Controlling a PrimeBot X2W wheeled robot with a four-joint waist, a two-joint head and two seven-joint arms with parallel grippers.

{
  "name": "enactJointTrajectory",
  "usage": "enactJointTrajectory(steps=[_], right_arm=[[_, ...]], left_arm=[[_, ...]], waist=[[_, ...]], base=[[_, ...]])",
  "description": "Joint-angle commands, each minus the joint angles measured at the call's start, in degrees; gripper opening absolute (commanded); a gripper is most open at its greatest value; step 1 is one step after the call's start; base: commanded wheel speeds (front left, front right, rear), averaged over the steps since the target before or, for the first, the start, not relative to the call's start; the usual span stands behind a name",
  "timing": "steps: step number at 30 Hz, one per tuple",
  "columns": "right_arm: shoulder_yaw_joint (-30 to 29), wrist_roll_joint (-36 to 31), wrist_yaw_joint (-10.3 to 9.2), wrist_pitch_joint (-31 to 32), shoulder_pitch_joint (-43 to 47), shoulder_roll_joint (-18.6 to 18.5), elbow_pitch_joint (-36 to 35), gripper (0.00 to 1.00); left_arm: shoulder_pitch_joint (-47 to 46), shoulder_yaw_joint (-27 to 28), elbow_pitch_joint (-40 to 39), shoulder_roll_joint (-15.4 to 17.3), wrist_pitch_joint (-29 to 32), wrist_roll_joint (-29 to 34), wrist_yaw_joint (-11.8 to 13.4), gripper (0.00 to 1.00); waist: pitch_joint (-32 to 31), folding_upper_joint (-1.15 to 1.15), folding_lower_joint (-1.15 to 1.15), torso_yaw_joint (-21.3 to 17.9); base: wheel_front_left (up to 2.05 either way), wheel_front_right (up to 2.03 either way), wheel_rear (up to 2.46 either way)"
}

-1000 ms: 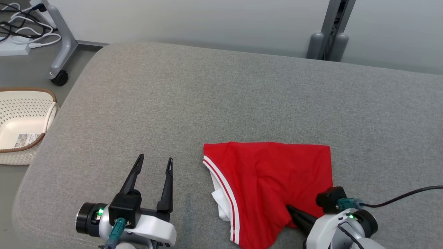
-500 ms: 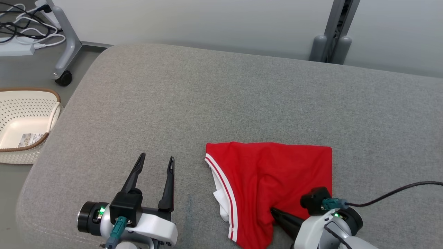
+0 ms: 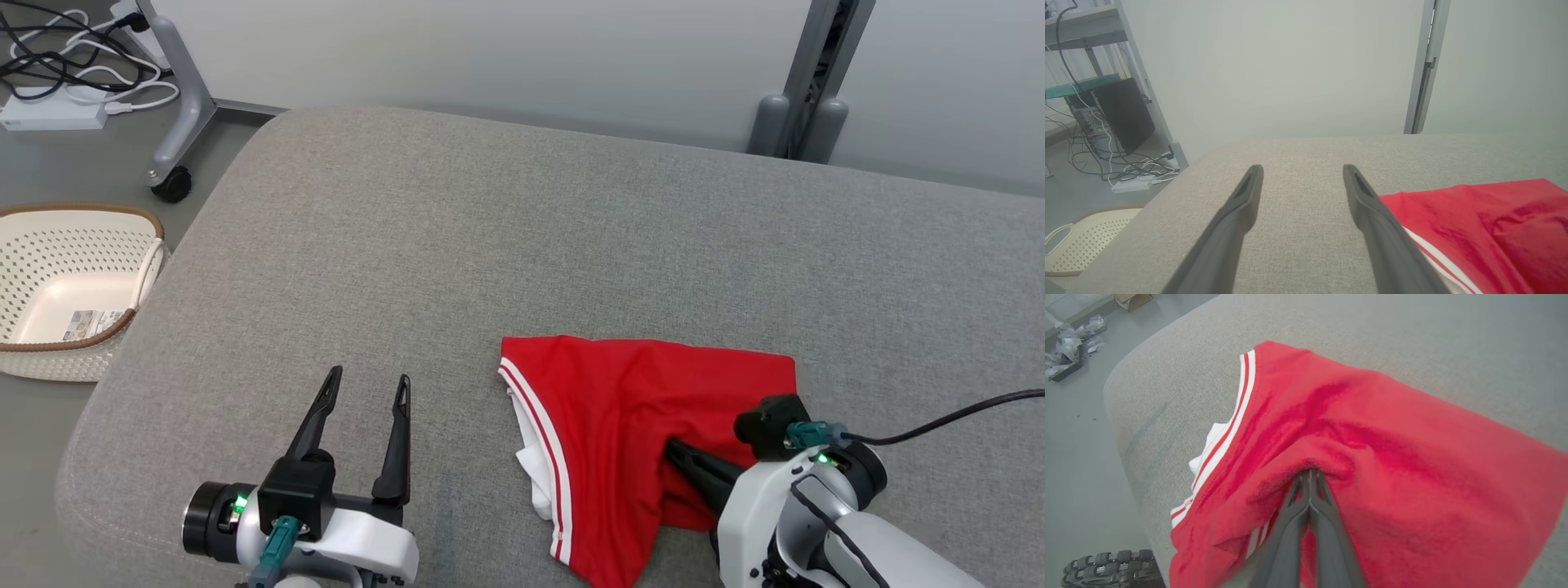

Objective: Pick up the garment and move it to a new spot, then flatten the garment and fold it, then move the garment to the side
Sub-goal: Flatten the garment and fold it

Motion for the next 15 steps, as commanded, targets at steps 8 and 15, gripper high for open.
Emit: enactJointTrajectory(steps=[8,15], right_arm=[[-1.68,-1.94,0.0,1.34,0.76,1.98,-2.27,0.0],[-0.93,-2.68,0.0,1.08,0.71,4.06,-1.62,0.0]], left_arm=[[0.12,0.15,0.2,0.18,-0.25,0.12,0.02,1.0],[0.52,0.0,0.29,0.19,-0.25,0.39,-0.18,1.0]], waist=[[-0.66,0.0,0.0,-0.06],[-1.07,0.0,0.0,0.36]], base=[[0.0,0.0,0.0],[0.0,0.0,0.0]])
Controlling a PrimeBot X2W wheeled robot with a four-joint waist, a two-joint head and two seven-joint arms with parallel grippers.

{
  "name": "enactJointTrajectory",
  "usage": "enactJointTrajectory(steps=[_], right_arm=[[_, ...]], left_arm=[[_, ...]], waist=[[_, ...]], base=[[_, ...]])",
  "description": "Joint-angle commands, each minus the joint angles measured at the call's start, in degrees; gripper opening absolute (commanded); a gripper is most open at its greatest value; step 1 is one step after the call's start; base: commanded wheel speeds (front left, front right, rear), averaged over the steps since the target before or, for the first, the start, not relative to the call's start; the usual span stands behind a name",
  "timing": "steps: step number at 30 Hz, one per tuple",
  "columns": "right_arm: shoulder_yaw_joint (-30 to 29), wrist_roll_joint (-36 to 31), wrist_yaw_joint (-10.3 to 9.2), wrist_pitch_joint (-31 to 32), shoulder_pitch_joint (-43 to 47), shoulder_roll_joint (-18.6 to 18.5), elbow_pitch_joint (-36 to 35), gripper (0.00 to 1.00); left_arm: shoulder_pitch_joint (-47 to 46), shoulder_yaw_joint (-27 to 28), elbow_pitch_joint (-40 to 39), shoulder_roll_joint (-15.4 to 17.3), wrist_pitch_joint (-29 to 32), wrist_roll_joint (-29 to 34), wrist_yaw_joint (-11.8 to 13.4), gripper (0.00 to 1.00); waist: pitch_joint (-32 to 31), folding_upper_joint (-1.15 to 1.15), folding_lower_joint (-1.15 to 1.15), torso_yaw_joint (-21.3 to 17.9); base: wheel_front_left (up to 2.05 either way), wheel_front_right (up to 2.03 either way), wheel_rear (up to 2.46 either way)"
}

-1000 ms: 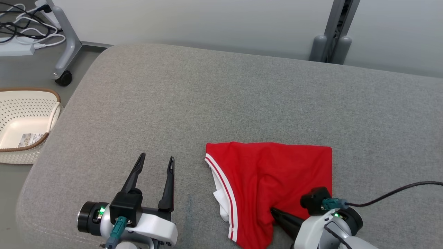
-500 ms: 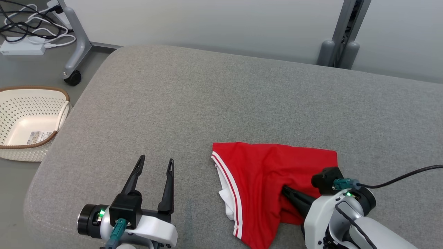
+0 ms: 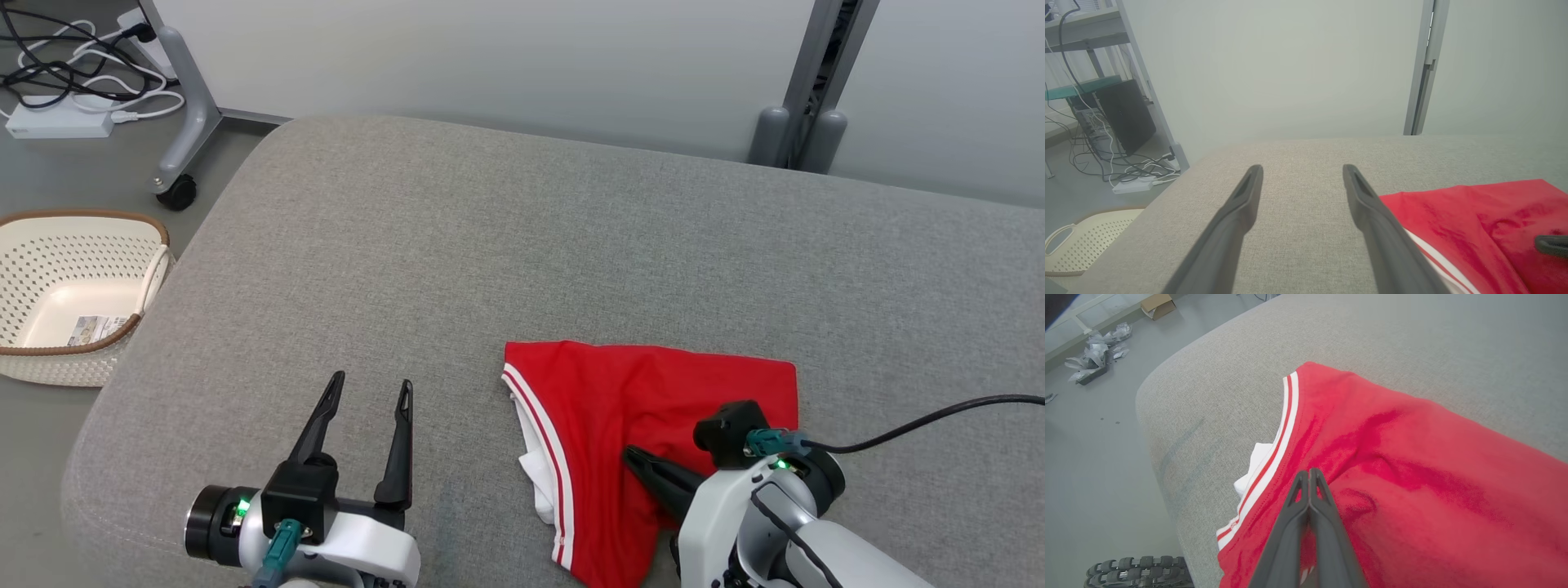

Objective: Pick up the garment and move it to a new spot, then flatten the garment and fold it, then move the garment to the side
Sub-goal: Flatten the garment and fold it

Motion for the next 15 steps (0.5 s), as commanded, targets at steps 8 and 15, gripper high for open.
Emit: enactJointTrajectory(steps=[8,15], right_arm=[[1.32,0.17,0.0,2.03,-0.34,0.85,3.66,0.0],[3.59,0.84,0.0,4.57,-1.91,1.47,8.89,0.0]], left_arm=[[0.18,-0.28,0.03,0.22,-0.25,-0.05,-0.13,1.0],[-0.51,-1.01,-0.18,0.22,-0.25,-0.76,0.13,1.0]], waist=[[0.07,0.0,0.0,0.96],[1.19,0.0,0.0,2.4]], base=[[0.0,0.0,0.0],[0.0,0.0,0.0]])
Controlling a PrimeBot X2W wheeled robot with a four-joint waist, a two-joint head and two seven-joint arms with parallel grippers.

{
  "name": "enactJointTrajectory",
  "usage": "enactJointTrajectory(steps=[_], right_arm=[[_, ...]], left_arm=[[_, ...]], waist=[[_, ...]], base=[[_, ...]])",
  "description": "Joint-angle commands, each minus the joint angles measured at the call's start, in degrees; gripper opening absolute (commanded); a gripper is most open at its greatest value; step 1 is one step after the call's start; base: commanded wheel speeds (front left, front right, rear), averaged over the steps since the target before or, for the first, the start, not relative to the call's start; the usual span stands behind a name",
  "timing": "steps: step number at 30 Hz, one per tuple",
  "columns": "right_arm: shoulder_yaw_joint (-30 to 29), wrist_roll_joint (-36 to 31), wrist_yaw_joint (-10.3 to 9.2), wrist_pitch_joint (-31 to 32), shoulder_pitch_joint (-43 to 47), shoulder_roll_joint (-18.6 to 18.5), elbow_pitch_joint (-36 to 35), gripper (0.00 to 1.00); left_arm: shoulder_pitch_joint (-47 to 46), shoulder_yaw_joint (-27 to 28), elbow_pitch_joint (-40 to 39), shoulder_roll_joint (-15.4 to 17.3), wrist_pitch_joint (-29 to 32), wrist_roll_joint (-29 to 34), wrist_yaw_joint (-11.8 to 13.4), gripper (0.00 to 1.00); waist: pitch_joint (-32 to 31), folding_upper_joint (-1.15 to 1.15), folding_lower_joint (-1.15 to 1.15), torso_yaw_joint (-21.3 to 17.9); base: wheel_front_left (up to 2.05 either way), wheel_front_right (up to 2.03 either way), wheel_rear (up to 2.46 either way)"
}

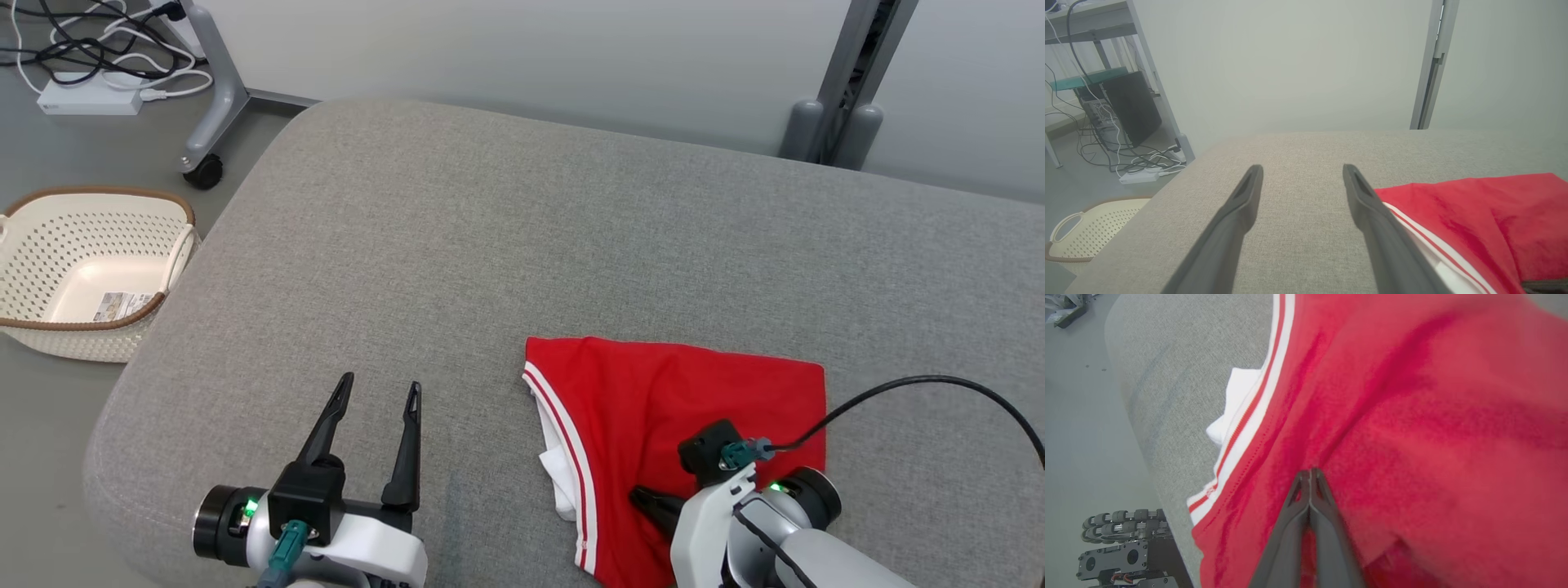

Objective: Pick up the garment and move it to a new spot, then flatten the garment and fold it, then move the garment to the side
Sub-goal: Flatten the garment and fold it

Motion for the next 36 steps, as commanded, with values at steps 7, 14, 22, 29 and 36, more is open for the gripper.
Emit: enactJointTrajectory(steps=[7,14,22,29,36], right_arm=[[2.97,1.88,0.0,1.16,-2.79,1.43,3.17,0.0],[6.21,4.52,0.0,1.64,-5.72,3.3,5.4,0.0],[8.79,7.97,0.0,0.12,-9.24,5.75,8.46,0.0],[10.34,11.33,0.0,-3.99,-12.8,7.15,10.38,0.0],[11.28,13.05,0.0,-7.4,-14.12,6.6,11.48,0.0]], left_arm=[[-1.35,-0.38,-0.17,0.21,-0.25,-0.82,0.57,1.0],[-1.99,-0.91,-0.09,0.2,-0.25,-1.19,0.82,1.0],[-2.45,-1.51,-0.18,0.22,-0.25,-1.48,1.08,1.0],[-2.45,-1.9,-0.07,0.22,-0.25,-1.72,1.33,1.0],[-1.79,-1.04,0.44,0.2,-0.25,-1.14,1.24,1.0]], waist=[[1.58,0.0,0.0,1.34],[2.33,0.0,0.0,2.21],[2.94,0.0,0.0,3.13],[3.31,0.0,0.0,3.79],[2.21,0.0,0.0,2.87]], base=[[0.0,0.0,0.0],[0.0,0.0,0.0],[0.0,0.0,0.0],[0.0,0.0,0.0],[0.0,0.0,0.0]])
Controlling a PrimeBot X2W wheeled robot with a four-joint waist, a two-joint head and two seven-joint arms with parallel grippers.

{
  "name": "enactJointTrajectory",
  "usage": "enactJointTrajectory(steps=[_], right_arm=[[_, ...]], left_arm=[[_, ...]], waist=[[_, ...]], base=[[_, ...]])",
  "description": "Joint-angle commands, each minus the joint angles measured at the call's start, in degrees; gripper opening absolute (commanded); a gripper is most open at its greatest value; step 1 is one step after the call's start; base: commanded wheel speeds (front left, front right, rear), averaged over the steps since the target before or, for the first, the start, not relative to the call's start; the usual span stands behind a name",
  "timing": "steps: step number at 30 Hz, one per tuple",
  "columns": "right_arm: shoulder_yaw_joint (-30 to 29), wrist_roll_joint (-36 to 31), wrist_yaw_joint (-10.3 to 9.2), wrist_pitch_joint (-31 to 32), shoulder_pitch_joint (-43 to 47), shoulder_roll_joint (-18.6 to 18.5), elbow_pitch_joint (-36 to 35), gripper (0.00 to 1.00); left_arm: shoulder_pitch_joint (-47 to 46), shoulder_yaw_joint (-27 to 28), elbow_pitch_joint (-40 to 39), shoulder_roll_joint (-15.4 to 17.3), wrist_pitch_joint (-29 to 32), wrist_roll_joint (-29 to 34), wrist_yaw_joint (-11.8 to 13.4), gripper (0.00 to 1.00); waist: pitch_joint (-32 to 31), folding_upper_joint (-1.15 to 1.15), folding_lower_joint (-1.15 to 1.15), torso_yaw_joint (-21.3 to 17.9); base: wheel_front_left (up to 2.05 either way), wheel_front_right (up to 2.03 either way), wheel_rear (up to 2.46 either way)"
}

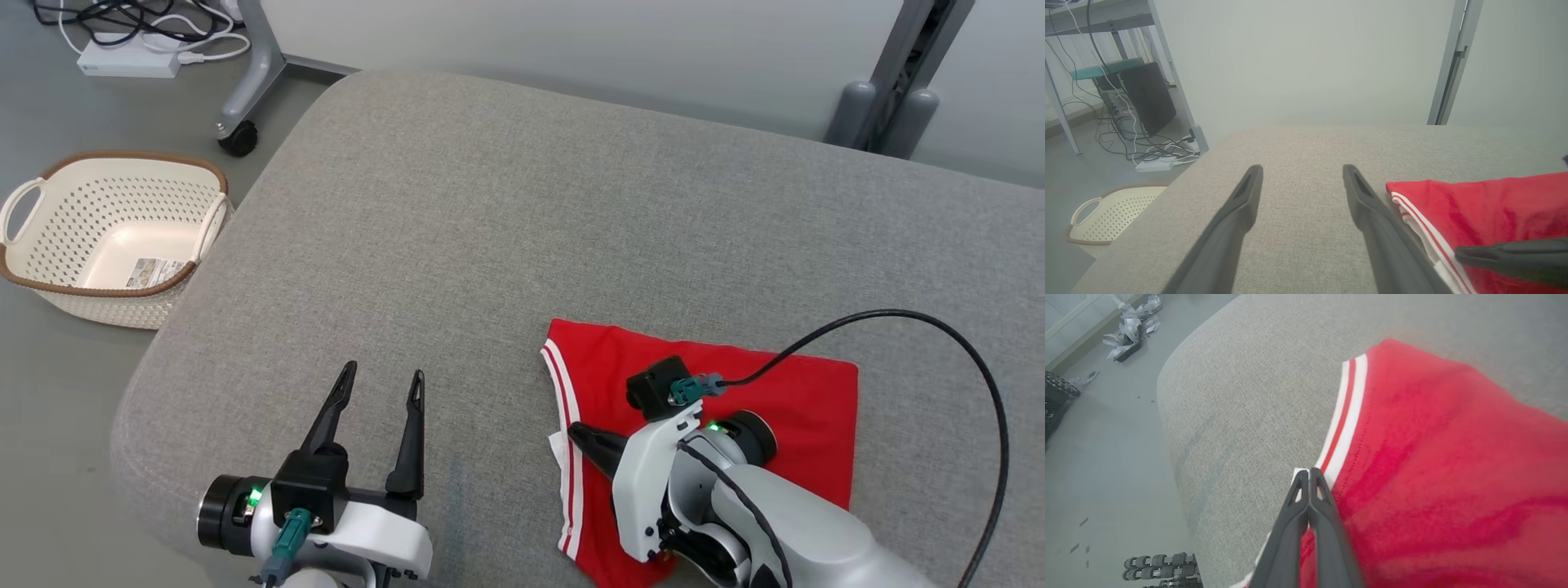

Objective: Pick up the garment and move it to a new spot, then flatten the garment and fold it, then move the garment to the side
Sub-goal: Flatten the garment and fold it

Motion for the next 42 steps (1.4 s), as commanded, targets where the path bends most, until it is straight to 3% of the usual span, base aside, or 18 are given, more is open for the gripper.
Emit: enactJointTrajectory(steps=[1,15,22,26,32,39,42], right_arm=[[-0.01,0.43,0.0,-1.0,-0.82,-0.61,0.3,0.0],[-8.39,-2.19,0.0,-14.59,-1.65,-7.61,-0.3,0.0],[-16.98,-8.05,0.0,-19.03,1.67,-10.92,-2.82,0.0],[-24.67,-12.42,0.0,-19.7,5.91,-11.33,-5.41,0.0],[-37.85,-21.65,0.0,-19.72,15.49,-9.55,-12.13,0.0],[-52.82,-30.6,0.0,-19.71,27.25,-2.88,-18.35,0.0],[-56.3,-32.47,0.0,-19.71,29.83,-0.75,-19.5,0.0]], left_arm=[[-0.11,0.36,0.03,0.2,-0.25,0.55,0.01,1.0],[1.52,4.03,-1.32,0.21,-0.25,2.35,-0.8,1.0],[2.5,5.6,-2.33,0.2,-0.25,2.73,-0.93,1.0],[2.88,6.17,-2.86,0.2,-0.25,2.75,-1.0,1.0],[3.68,6.93,-3.27,0.2,-0.25,2.97,-1.33,1.0],[4.36,7.12,-4.24,0.2,-0.25,2.47,-1.32,1.0],[4.72,7.1,-4.58,0.21,-0.25,2.45,-1.23,1.0]], waist=[[-0.6,0.0,0.0,-0.61],[-5.29,0.0,0.0,-7.19],[-6.39,0.0,0.0,-9.77],[-6.76,0.0,0.0,-10.73],[-7.13,0.0,0.0,-11.58],[-7.45,0.0,0.0,-12.13],[-7.54,0.0,0.0,-12.32]], base=[[0.0,0.0,0.0],[0.0,0.0,0.0],[0.0,0.0,0.0],[0.0,0.0,0.0],[0.0,0.0,0.0],[0.0,0.0,0.0],[0.0,0.0,0.0]])
